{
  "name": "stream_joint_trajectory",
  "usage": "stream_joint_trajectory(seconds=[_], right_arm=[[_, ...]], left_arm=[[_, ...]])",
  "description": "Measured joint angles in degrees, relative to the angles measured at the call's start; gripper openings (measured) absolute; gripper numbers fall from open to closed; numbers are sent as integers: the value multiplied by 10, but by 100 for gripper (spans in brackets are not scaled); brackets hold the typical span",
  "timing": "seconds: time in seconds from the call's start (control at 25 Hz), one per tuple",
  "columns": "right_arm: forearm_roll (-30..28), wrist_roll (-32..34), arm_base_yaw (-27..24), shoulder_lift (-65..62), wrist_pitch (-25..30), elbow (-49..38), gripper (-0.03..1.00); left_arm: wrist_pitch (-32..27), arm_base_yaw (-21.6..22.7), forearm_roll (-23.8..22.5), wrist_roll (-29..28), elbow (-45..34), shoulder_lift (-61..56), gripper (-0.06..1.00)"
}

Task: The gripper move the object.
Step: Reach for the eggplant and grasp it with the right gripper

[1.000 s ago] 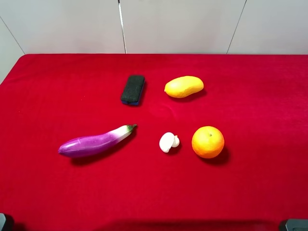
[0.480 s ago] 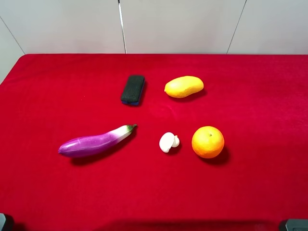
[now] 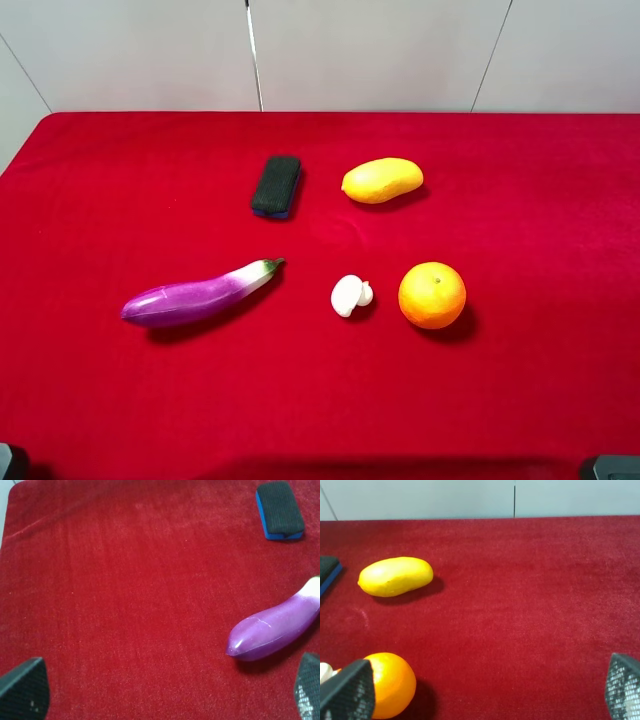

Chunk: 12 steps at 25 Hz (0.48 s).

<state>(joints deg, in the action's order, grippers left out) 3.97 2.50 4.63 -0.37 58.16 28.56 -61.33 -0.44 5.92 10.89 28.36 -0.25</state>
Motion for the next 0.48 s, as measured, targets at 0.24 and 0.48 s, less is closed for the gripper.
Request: stream_joint_trajectory(seconds=[0.24, 0.48], right_arm=[[0, 0, 0, 0, 0, 0, 69], [3, 0, 0, 0, 0, 0, 69]], left_arm=[[0, 0, 0, 0, 0, 0, 98], [0, 0, 0, 0, 0, 0, 98]])
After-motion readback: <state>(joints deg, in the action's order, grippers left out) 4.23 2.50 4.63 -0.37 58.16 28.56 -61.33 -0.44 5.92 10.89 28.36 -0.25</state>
